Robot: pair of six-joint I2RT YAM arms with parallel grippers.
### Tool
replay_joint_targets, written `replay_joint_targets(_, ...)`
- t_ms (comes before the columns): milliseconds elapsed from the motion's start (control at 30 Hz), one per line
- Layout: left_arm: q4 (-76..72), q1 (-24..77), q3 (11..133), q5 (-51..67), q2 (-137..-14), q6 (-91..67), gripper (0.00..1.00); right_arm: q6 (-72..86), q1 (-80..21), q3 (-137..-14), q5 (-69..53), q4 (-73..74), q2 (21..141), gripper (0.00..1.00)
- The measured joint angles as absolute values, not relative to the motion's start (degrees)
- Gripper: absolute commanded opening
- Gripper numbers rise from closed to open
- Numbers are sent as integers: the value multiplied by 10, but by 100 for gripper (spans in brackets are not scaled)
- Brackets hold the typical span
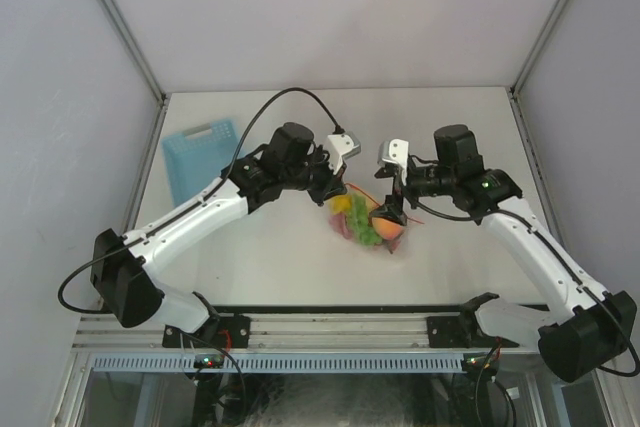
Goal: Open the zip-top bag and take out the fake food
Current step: Pick up the zipper food storage bag at the center of the board.
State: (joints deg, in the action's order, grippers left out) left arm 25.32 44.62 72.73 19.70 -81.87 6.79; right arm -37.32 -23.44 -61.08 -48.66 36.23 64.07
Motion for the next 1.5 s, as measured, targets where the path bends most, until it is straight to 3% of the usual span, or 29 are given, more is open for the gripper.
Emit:
replay_joint_targets(400,277,446,741,198,-818,49,0,-339,-290,-611,-349,303,672,22)
replay_joint_targets(500,277,446,741,199,-818,45,0,-354,-290,-613,-343,309,683,0)
replay_joint_targets(567,278,446,743,201,-818,41,1,-365,-290,-613,-343,313,689,0)
replay_joint_targets(600,280,446,745,201,-818,40,6,-371,-290,-613,-343,314,691,0)
replay_joint_targets(833,210,446,712,197,-783,24,77,-386,-244,-613,-405,320,693,0)
replay_joint_targets(967,52,446,553,192,-649,23,97,-380,-182,-611,-482,314,693,0)
replay_joint_targets(1067,-90,446,401,179,-533,36,99,-378,-153,-595,-529,293,692,0)
replay_joint_targets(1167,-167,446,317,161,-487,54,93,-377,-142,-575,-566,281,692,0)
replay_joint_targets(1367,-263,446,286,152,-544,68,87,-383,-123,-562,-625,264,692,0)
replay_joint_targets(1500,-342,445,270,157,-611,55,76,-379,-112,-562,-647,250,692,0)
